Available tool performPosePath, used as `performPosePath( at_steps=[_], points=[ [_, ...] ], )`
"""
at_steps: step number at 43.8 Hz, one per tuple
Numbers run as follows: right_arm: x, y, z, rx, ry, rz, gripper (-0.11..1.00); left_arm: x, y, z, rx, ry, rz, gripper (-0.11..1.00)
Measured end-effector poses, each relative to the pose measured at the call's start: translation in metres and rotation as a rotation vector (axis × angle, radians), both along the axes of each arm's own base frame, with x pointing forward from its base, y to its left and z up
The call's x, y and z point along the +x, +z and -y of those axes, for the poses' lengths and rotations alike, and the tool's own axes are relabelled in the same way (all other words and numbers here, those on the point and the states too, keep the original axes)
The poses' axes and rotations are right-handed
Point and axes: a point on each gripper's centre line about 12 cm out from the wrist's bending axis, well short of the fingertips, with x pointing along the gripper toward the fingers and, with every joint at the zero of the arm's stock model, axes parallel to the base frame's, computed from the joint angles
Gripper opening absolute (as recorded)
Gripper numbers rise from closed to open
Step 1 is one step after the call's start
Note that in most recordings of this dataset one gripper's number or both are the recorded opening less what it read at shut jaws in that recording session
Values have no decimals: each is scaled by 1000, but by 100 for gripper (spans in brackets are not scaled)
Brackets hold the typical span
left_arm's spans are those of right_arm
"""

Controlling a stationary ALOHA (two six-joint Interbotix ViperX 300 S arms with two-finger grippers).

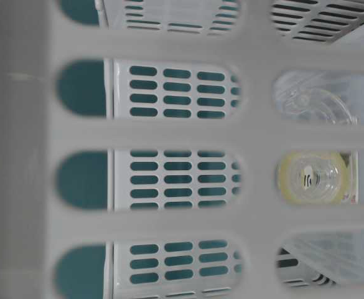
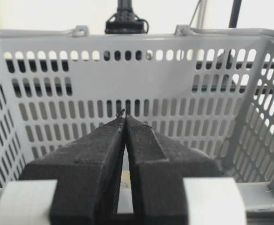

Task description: Pick up the tape dispenser from the shopping basket with the left arm.

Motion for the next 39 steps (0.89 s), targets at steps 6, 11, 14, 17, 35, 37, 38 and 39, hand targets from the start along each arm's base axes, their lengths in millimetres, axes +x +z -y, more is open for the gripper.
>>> performPosePath(
  at_steps=[6, 11, 14, 17, 35, 37, 38, 39],
  points=[
    [0, -2, 0, 9, -1, -17, 0, 8, 14, 1, -11, -5, -51, 0],
    [0, -6, 0, 24, -1, -51, 0, 20, 35, 0, -30, -1, -135, 0],
    [0, -8, 0, 34, 0, -63, 0, 31, 40, 3, -36, -8, -213, 0],
    [0, -8, 0, 41, 0, -69, 0, 43, 43, 6, -33, -21, -281, 0],
    [-3, -8, 0, 49, 0, -81, 5, 132, 45, 27, -18, -53, -623, 0],
    [-4, -8, 0, 50, 0, -80, 12, 140, 45, 28, -22, -51, -662, 0],
    [-5, -6, 0, 50, 0, -77, 16, 144, 45, 29, -23, -49, -685, 0],
    [-5, -7, 0, 50, 0, -77, 19, 147, 44, 29, -25, -47, -705, 0]
  ],
)
